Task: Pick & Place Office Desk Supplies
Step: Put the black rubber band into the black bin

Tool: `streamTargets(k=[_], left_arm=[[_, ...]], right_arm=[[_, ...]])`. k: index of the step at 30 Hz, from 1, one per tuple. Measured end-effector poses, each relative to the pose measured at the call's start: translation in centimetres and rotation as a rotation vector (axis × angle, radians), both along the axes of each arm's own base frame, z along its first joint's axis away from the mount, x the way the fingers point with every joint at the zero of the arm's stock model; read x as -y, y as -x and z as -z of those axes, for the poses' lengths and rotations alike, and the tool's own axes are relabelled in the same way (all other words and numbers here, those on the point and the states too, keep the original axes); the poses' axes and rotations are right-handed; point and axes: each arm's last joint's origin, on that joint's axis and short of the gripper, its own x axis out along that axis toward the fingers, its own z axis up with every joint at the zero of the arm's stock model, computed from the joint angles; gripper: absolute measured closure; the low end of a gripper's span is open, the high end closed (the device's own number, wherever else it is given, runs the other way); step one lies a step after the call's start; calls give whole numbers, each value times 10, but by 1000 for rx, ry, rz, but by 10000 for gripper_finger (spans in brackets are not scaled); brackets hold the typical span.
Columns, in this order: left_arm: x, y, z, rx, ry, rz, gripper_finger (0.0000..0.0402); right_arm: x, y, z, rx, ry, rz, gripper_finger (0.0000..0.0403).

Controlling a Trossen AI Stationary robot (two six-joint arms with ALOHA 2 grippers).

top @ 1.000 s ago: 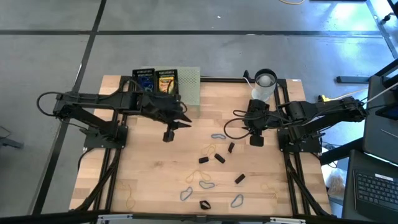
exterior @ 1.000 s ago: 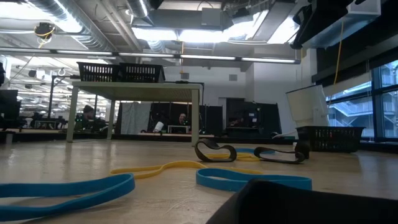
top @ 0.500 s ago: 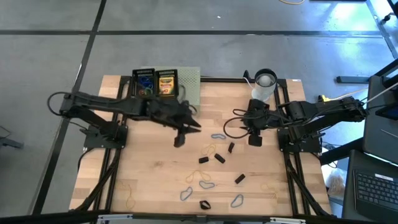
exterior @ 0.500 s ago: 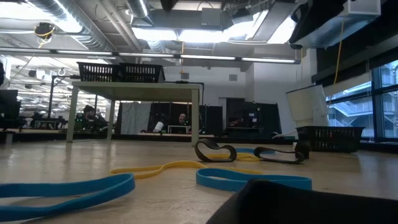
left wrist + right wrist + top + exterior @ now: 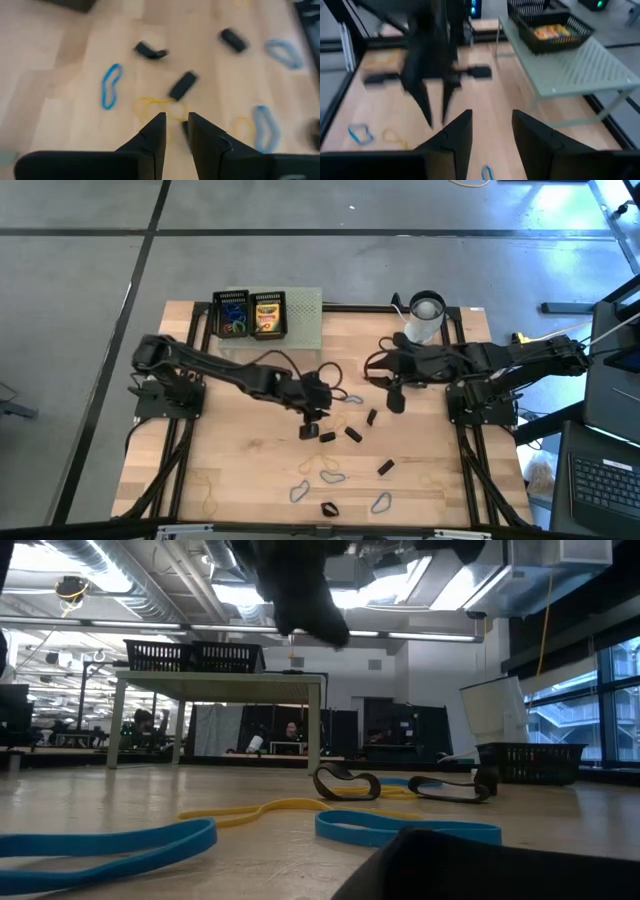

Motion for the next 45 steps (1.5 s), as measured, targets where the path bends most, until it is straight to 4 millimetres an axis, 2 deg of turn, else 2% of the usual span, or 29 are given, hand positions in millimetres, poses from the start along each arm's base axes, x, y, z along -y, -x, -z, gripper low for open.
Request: streamTargets(k=[6,9,14,19,26,33,37,40,45], left_arm=[[14,-8,21,-14,-129,-106,349],[24,-7,25,-11,-182,-146,362],[40,-2,25,5,-215,-169,380],[56,4,23,7,-221,-128,388],[75,12,25,-10,-242,-86,390],[83,16,25,0,-278,-88,389],[84,17,25,-5,-281,-84,391],[84,17,25,-5,-281,-84,393],[83,17,25,-7,-282,-86,392]], right_arm=[[-1,-4,-9,101,-21,2,263],[-1,-6,-6,83,-74,25,263],[-4,-7,29,-215,-199,96,263],[-13,-17,68,-491,-182,176,263],[-32,-38,114,-706,-103,140,263],[-37,-55,157,-857,-45,155,263],[-38,-59,171,-901,-57,182,263],[-37,-60,173,-903,-81,213,257],[-35,-61,173,-902,-158,246,222]])
